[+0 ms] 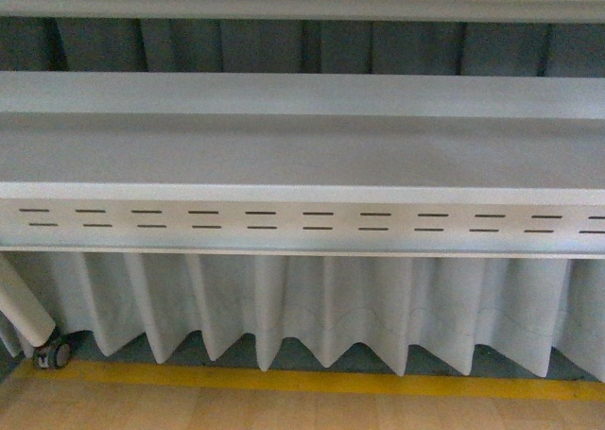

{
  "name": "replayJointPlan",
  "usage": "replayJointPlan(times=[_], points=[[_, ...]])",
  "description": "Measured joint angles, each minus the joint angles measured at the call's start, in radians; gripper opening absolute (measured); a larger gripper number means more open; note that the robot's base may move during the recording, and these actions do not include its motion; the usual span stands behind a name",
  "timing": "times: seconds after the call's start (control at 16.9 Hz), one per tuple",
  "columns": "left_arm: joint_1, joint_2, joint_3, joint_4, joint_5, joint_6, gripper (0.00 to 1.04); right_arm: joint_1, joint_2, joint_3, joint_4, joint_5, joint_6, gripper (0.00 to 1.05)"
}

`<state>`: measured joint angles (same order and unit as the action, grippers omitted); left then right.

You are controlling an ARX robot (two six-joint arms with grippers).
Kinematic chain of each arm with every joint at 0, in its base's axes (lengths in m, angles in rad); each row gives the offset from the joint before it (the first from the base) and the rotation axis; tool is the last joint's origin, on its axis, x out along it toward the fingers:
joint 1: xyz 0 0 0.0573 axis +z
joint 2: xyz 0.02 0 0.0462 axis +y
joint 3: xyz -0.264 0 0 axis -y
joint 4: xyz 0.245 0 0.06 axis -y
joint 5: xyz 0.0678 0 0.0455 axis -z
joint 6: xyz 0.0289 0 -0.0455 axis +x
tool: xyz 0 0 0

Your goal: Wind up and store yellow beetle toy

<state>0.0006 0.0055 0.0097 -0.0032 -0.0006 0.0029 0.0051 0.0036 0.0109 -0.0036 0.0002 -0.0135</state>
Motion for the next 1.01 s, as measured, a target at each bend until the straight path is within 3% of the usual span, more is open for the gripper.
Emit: replayJointPlan(times=[1.01], points=[[0.000,0.000,0.000,0.000,0.000,0.000,0.98,0.000,0.000,0.000,0.000,0.000,0.000,0.98]])
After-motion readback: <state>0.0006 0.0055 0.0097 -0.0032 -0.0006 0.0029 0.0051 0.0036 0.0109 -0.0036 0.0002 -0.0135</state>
